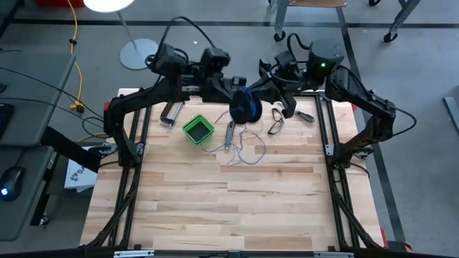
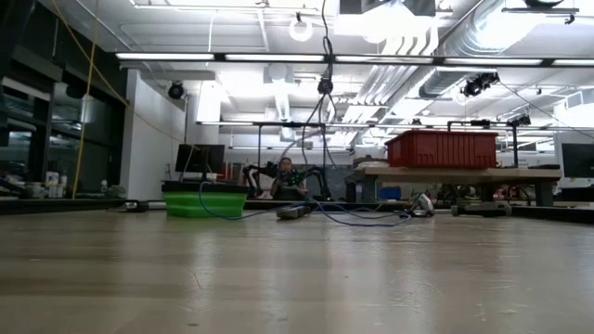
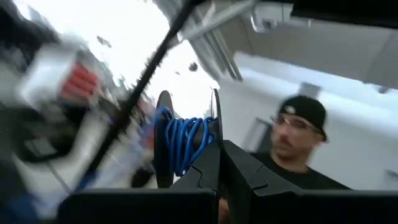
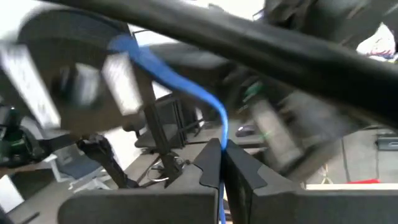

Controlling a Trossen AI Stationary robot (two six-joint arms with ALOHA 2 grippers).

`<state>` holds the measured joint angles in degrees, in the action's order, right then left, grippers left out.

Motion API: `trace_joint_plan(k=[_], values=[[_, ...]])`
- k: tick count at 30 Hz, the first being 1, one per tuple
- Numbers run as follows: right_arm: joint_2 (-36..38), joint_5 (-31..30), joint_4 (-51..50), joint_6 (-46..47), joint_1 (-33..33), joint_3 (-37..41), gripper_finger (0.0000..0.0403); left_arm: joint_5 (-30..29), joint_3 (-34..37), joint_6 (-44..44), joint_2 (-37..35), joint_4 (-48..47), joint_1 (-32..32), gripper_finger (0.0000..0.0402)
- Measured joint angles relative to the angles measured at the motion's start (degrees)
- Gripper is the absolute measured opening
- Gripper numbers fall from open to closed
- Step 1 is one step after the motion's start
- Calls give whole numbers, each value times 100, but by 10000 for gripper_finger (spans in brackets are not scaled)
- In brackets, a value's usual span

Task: Coil cords
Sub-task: Coil the blue wire onto the spool

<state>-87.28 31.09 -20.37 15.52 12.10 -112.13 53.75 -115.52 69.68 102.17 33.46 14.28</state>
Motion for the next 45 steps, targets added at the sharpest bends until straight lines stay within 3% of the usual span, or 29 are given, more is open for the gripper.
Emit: trace_joint_plan(k=[7, 12, 19, 22, 26, 36, 41, 45], values=[[-163, -32, 235, 55, -163, 1, 0, -874, 0, -804, 2, 279, 153, 0], [-195, -115, 281, 102, -160, 1, 0, -1188, 0, -1261, 2, 284, 237, 0], [-101, -133, 93, 123, -153, -1, 0, -1055, 4, -1008, -63, 246, 705, 0], [-30, -529, 8, 281, -153, -9, 4, -877, 4, -985, -203, 229, 923, 0], [11, -850, -180, 250, -160, 4, 34, -1016, -2, -1085, -357, 276, 1154, 0], [-17, -1959, -381, -534, -160, 4, 177, -1326, -7, -1237, -419, 255, 1400, 0], [-14, -2523, -348, -1099, -160, 4, 191, -1315, -7, -1249, -418, 236, 1384, 0], [-53, -2636, -285, -1177, -160, 4, 192, -1421, -7, -1354, -417, 247, 1388, 0]])
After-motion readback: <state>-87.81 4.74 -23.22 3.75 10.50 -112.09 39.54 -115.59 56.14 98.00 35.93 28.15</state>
